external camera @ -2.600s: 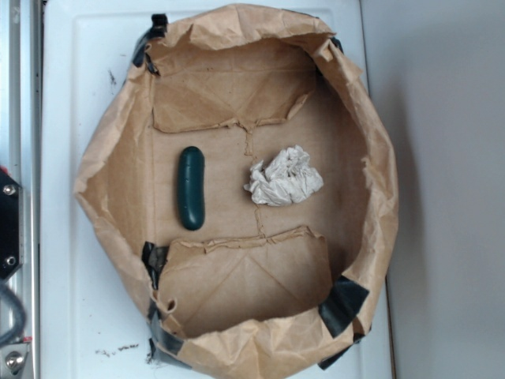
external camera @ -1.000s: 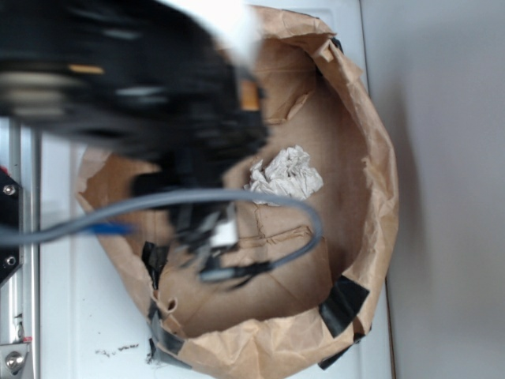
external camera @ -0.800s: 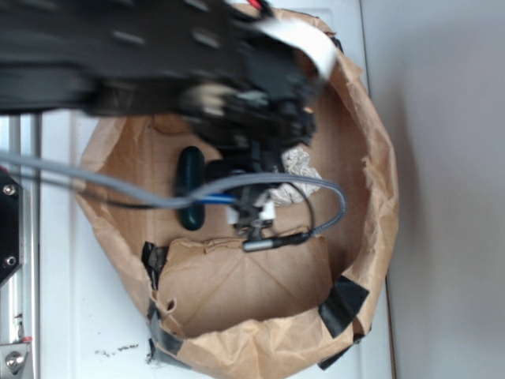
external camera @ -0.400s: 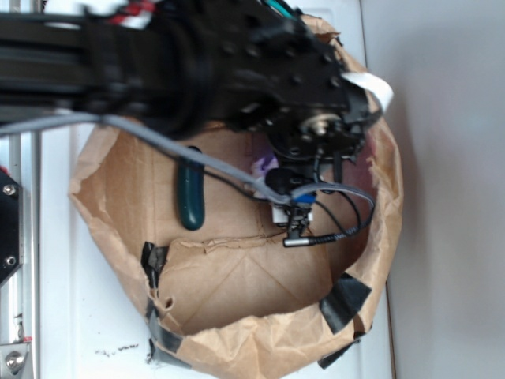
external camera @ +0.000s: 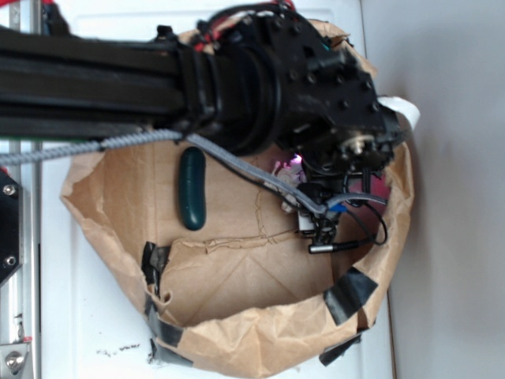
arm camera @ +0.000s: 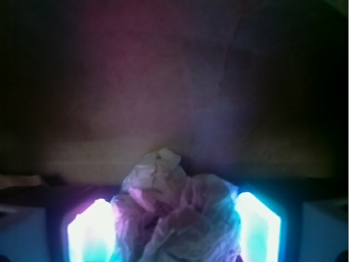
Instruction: Grab the white paper.
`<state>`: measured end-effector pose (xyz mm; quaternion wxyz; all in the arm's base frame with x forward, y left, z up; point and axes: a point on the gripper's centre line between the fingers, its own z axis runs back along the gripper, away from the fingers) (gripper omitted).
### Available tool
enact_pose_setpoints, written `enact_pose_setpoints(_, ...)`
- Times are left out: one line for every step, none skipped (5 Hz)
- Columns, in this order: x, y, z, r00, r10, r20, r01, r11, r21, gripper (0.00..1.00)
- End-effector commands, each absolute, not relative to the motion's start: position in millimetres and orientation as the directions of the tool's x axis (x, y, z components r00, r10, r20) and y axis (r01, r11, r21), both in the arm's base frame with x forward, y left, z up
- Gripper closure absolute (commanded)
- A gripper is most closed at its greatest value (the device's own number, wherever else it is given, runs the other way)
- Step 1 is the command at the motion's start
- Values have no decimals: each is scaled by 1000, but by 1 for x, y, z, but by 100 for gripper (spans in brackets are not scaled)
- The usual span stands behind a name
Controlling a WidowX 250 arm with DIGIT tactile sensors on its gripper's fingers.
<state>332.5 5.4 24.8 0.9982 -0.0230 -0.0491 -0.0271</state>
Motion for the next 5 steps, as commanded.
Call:
enact_pose_setpoints(328, 13, 69, 986, -25, 163, 41, 994, -98, 100)
enact_pose_setpoints(309, 15, 116, 979, -9, 201, 32, 993, -114, 100)
enact_pose_setpoints(276, 19, 165, 975, 13, 221, 15, 992, -127, 100)
enact_pose_setpoints(249, 29, 195, 970, 9, 243, 37, 982, -186, 100)
enact_pose_setpoints(236, 24, 204, 973, 36, 226, -7, 992, -125, 100)
